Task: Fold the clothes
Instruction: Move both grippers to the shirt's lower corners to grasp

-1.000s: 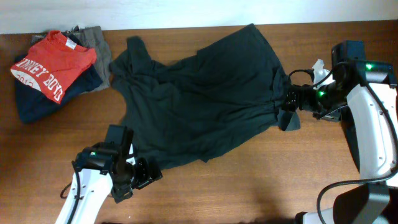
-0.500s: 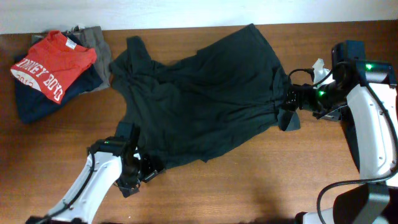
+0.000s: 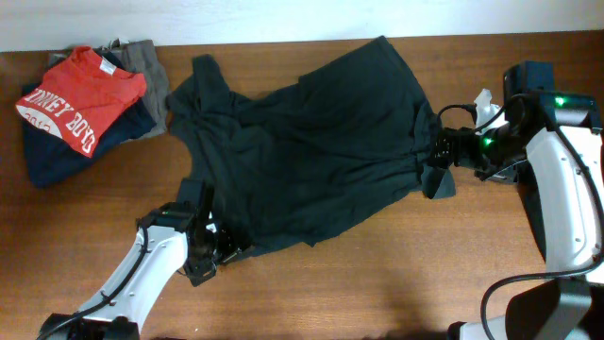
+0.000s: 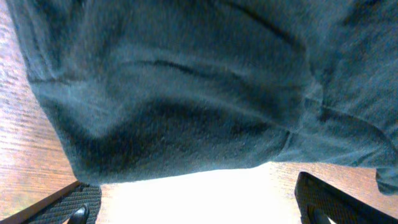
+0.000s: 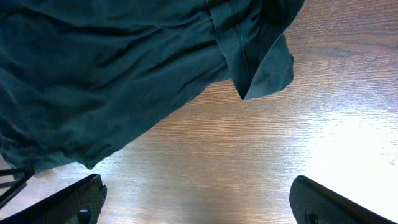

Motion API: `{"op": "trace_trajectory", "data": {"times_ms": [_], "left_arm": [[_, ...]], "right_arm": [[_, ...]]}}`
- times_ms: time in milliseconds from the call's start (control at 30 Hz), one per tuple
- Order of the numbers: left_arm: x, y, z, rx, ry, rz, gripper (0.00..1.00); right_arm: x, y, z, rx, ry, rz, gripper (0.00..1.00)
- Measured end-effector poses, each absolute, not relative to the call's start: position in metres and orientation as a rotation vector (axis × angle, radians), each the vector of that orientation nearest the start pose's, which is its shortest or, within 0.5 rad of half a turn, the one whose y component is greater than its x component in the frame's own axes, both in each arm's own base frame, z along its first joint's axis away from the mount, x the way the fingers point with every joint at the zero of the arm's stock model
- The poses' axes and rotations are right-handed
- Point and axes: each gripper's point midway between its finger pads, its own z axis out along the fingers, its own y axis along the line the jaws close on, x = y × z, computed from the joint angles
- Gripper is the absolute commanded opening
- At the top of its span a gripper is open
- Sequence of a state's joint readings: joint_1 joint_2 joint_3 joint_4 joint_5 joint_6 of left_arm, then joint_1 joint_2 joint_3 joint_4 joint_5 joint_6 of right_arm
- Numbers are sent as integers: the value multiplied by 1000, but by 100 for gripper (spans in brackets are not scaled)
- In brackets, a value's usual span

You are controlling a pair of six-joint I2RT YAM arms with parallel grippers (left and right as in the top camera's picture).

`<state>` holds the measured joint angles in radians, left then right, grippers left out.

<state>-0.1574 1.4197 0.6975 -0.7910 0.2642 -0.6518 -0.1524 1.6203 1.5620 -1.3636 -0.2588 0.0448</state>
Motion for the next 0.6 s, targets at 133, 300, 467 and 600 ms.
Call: {"op": "trace_trajectory", "data": {"times_ms": [133,300,467,600], "left_arm": [[213,-75,17,-736,3052,-394,99],[213,-63,15,-710,3051,-293,99],[216,-59,14,-692,3036,-253,99],[222,-59,14,-679,3013,-260,99]], "right_arm": [[320,-5,185,262,2945,372,99],[320,-5,185,264,2945,373,99],[320,-1,186,260,2940,401,99],[321,0,187,259,2937,417,99]]}}
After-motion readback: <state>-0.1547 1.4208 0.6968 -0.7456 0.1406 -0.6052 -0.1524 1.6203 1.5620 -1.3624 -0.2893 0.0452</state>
